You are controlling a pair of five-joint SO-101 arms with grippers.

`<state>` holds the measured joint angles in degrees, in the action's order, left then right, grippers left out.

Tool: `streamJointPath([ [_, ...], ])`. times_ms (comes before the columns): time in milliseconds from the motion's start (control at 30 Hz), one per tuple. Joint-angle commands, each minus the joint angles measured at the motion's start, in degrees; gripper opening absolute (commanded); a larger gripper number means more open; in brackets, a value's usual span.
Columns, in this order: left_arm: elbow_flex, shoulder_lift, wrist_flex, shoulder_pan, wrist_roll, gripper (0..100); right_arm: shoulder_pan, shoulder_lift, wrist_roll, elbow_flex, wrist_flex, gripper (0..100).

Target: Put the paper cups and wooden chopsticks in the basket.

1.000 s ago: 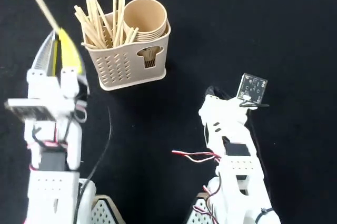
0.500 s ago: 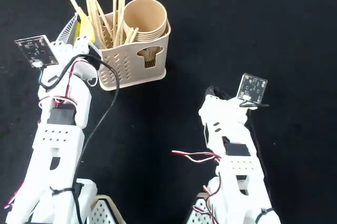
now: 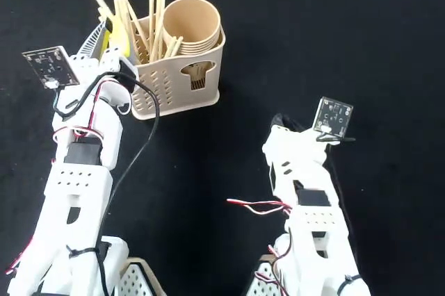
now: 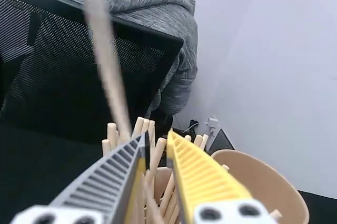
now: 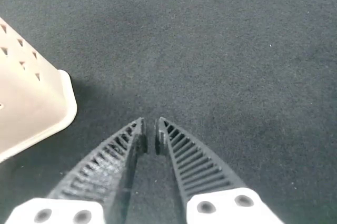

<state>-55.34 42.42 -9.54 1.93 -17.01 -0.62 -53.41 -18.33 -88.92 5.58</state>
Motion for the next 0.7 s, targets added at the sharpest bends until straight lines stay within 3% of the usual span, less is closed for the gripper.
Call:
streamJointPath([
  [0,1.54,0.26,-0.09,-0.40,-0.35,9,0.70,-0.13,0.53,0.40,-1.32,5.2],
  [333,1.63,0.35,-0.09,0.31,0.00,9,0.70,-0.13,0.53,0.40,-1.32,5.2],
  [433,1.71,1.93,1.23,3.82,0.00,9,0.62,-0.13,0.53,0.40,-1.32,5.2],
  [500,2.95,5.19,7.12,8.13,0.00,9,0.62,-0.13,0.53,0.40,-1.32,5.2],
  [667,13.32,10.02,31.03,21.67,0.44,9,0.70,-0.13,0.53,0.40,-1.32,5.2],
])
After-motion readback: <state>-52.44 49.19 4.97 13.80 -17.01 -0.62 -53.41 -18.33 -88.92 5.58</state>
